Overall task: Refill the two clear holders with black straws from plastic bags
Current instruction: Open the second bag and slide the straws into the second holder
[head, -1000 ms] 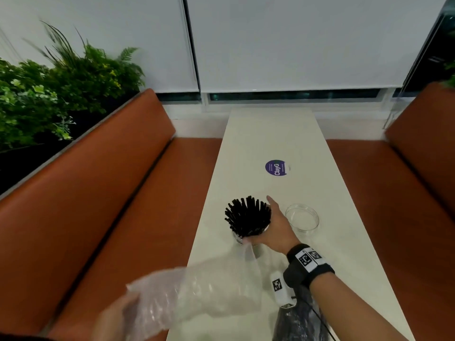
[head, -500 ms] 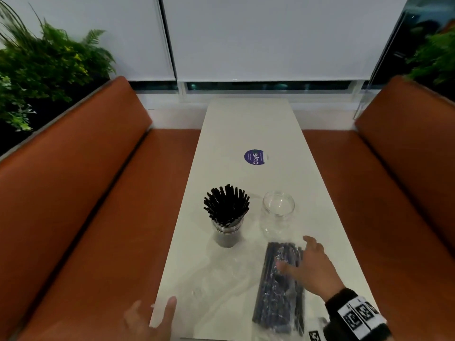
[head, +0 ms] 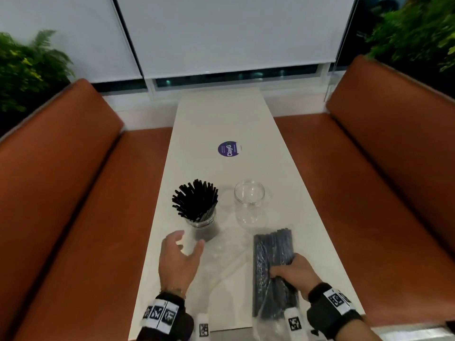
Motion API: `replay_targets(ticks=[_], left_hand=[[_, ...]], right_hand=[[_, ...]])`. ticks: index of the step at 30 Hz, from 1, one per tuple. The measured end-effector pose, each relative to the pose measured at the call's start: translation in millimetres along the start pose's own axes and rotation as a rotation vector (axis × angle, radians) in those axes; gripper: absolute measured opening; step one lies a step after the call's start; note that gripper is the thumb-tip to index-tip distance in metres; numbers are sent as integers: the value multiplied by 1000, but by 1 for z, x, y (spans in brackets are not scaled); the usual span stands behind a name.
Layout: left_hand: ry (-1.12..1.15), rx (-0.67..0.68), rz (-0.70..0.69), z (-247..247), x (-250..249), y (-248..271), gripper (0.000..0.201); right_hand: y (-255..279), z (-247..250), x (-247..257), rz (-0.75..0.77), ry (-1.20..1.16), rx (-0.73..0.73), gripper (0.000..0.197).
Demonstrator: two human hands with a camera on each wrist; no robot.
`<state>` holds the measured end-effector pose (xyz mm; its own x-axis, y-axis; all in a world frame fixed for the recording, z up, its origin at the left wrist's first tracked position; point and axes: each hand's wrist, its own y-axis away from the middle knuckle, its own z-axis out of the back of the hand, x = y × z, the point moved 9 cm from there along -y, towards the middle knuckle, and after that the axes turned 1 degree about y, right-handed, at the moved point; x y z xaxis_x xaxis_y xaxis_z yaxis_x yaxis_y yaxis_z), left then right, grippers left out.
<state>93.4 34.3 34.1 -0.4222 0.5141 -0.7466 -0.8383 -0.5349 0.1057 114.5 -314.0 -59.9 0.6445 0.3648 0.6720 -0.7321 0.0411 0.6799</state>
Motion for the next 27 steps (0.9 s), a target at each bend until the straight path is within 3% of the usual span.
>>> replay_targets(ticks=[2, 4, 10, 14, 17, 19, 20, 22, 25, 27], left_hand=[[146, 64, 143, -16, -6, -23, 105], [147, 49, 173, -27, -15, -43, 121], [101, 5, 221, -49, -44, -80, 111], [153, 17, 231, -56, -58, -98, 117], [233, 24, 268, -54, -65, -79, 119], [416, -2, 253, -48, -74, -43, 102], [541, 38, 233, -50, -80, -21, 91], [722, 281, 177, -67, -100, 30, 80], [892, 686, 205, -106, -121, 102, 93], [976, 739, 320, -122, -124, 125, 76]], right_hand=[[15, 13, 6, 3, -54, 14, 62], [28, 28, 12, 20, -70, 17, 46], [49, 63, 23, 110, -129, 46, 46], [69, 77, 44, 193, -171, 93, 47], [80, 82, 64, 278, -205, 153, 51], [84, 86, 77, 333, -213, 183, 54], [86, 86, 85, 356, -210, 203, 55], [91, 81, 102, 406, -177, 270, 54], [98, 62, 130, 476, -86, 380, 45], [98, 44, 144, 506, 14, 409, 37]])
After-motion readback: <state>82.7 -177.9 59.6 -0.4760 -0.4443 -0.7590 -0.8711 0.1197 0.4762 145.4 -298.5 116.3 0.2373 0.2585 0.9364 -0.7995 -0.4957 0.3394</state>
